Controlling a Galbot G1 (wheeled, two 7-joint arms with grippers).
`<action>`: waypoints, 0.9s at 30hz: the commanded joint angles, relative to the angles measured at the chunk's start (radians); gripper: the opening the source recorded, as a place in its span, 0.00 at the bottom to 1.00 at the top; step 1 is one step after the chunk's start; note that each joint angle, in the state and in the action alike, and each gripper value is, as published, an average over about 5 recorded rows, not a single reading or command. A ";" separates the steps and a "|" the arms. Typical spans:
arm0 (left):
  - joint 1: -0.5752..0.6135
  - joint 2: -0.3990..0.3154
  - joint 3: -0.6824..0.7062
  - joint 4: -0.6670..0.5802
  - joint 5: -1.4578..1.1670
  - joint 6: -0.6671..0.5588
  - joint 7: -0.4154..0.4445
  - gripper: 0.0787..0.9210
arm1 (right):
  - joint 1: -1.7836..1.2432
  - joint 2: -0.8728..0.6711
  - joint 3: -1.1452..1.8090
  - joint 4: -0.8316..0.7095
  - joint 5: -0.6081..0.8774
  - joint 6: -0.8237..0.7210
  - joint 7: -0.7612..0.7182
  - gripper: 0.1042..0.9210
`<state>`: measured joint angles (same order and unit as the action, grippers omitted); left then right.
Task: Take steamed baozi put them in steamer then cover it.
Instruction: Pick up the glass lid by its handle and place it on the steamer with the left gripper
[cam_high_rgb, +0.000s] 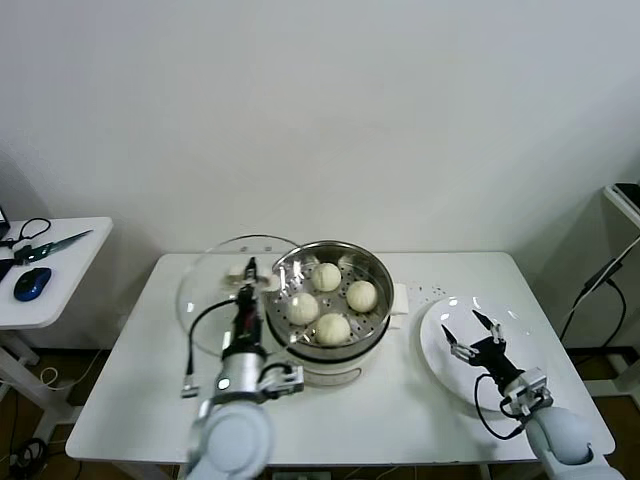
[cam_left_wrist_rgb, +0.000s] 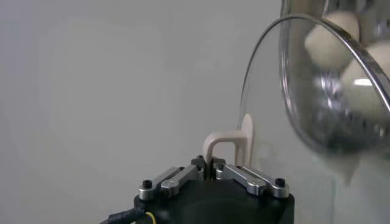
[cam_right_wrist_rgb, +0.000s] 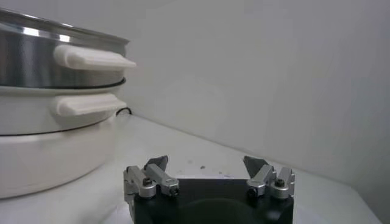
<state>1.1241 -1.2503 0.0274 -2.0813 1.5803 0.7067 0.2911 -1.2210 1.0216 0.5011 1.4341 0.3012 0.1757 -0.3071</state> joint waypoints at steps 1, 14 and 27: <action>-0.174 -0.227 0.184 0.180 0.046 0.079 0.074 0.08 | -0.005 -0.001 0.023 -0.021 -0.003 0.010 -0.004 0.88; -0.209 -0.315 0.180 0.345 0.058 0.079 0.035 0.08 | -0.018 0.006 0.046 -0.024 -0.006 0.022 -0.009 0.88; -0.210 -0.326 0.154 0.385 0.044 0.079 0.013 0.08 | -0.019 0.010 0.051 -0.032 -0.008 0.030 -0.019 0.88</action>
<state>0.9273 -1.5395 0.1761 -1.7555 1.6240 0.7369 0.3145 -1.2397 1.0304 0.5491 1.4035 0.2936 0.2034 -0.3253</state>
